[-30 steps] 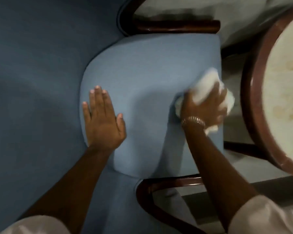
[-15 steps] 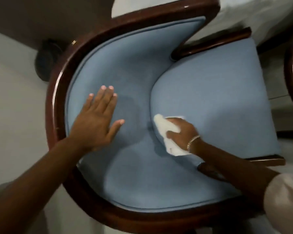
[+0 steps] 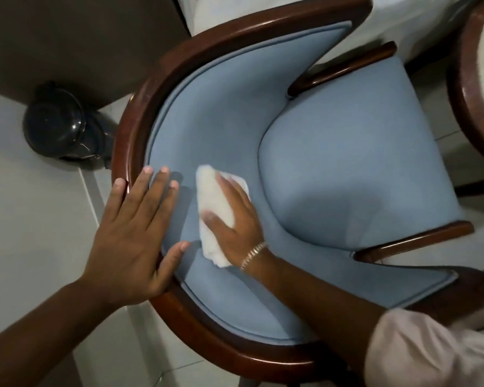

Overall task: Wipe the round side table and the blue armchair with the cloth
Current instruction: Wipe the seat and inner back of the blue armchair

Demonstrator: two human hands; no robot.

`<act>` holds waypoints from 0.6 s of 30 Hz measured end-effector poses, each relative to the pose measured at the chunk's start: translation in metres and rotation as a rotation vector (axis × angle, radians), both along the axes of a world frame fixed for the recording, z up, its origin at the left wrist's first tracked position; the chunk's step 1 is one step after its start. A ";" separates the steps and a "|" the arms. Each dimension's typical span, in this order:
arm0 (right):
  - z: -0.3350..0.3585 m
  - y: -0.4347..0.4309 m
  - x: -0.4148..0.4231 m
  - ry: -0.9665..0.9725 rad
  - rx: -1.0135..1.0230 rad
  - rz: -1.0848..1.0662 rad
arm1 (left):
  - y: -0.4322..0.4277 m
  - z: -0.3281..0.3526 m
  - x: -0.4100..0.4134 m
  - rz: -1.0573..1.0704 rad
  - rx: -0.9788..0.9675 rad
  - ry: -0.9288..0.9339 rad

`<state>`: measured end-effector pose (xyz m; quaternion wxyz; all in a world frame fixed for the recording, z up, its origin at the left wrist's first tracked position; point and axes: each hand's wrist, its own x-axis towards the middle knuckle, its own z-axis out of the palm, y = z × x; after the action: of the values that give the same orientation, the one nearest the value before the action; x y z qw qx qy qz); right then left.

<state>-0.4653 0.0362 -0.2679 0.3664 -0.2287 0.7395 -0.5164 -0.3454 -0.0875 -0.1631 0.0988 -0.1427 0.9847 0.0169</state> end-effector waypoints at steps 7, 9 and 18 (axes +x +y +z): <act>-0.069 -0.020 -0.057 -0.222 0.137 -0.060 | -0.013 -0.012 -0.004 -0.186 -0.060 -0.071; -0.068 0.030 -0.049 -0.310 0.287 0.145 | -0.011 -0.013 -0.005 -0.216 -0.050 -0.073; -0.028 -0.035 -0.021 0.239 -0.144 0.130 | -0.021 -0.005 -0.009 -0.213 -0.050 -0.094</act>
<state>-0.4860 0.0007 -0.2954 0.2912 -0.3614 0.7226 -0.5123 -0.3539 -0.1089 -0.1681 0.1426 -0.0403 0.9886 -0.0252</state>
